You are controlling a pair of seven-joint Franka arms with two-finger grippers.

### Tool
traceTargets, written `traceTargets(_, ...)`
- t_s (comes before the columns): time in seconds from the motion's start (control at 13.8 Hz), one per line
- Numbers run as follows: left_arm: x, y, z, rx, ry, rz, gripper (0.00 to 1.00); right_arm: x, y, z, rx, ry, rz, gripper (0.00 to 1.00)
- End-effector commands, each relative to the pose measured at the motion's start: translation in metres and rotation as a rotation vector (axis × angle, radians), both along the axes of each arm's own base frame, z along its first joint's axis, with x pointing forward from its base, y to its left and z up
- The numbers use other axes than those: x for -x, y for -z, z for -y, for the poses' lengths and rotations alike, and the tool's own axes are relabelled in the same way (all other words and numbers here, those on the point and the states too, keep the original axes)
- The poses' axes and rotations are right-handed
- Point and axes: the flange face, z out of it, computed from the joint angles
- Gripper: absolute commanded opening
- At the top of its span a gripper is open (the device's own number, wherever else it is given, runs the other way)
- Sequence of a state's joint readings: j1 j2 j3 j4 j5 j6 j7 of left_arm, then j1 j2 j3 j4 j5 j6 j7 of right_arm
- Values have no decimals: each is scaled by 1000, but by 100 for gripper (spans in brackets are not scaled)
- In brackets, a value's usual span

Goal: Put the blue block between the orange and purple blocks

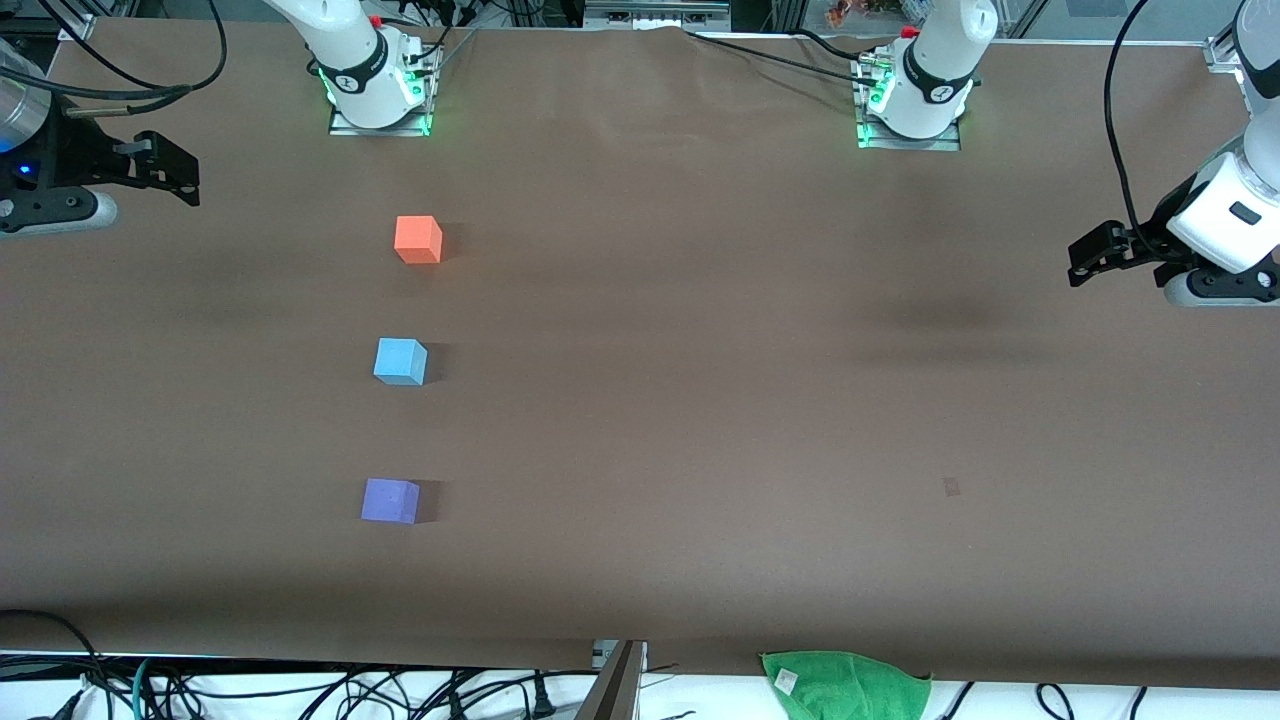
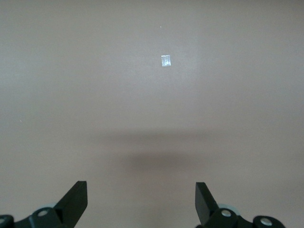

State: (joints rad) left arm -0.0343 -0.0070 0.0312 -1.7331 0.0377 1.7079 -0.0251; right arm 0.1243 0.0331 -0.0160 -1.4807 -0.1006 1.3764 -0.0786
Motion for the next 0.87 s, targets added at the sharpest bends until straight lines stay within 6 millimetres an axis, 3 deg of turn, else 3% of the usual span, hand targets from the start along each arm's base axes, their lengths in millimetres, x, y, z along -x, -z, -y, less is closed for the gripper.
traceTargets(0.0,-2,-5,-2,-1,2,1,100,-2,4,8,-6,27,-8,100)
traceTargets(0.29,-3,-6,-2,1,1,3,100,-4,6,20,-58,62,-12,100)
traceTargets(0.8,-3,-6,-2,1,1,3,100,-5,9,24,-75,66,-21,100)
